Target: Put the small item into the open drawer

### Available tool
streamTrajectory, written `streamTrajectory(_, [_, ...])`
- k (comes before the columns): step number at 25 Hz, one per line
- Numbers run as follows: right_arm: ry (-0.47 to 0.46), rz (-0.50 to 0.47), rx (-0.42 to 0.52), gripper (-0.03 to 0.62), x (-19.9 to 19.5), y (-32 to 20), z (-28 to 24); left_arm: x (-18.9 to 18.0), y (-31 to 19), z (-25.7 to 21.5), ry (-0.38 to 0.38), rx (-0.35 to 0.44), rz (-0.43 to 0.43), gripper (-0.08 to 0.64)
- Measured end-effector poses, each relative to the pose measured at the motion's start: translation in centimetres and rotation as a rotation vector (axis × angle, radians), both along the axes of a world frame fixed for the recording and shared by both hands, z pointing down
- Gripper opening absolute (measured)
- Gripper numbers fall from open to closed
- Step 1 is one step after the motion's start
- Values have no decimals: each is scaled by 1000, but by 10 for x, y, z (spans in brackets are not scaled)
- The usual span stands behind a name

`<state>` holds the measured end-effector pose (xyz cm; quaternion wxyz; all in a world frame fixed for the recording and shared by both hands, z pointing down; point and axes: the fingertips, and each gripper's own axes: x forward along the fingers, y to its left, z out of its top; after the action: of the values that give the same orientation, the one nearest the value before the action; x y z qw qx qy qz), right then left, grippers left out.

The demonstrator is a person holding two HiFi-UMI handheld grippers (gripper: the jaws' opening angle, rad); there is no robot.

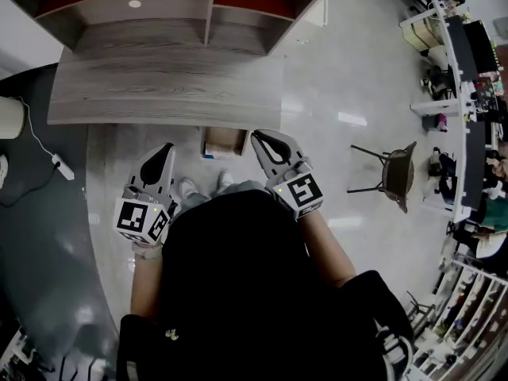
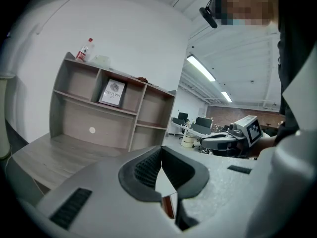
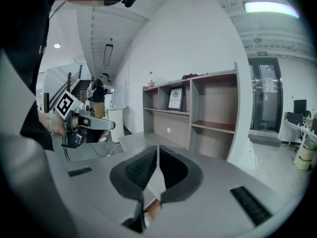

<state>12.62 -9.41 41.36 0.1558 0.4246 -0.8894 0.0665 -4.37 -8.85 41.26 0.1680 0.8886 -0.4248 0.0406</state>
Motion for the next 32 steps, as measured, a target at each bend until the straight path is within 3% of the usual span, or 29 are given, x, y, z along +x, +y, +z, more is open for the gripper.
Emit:
streamTrajectory(13, [-41, 38, 101, 26, 10, 4, -36, 20, -8, -22, 33, 45, 91, 3])
streamTrajectory(32, [-36, 45, 80, 25, 1, 7, -29, 16, -1, -24, 24, 32, 112, 3])
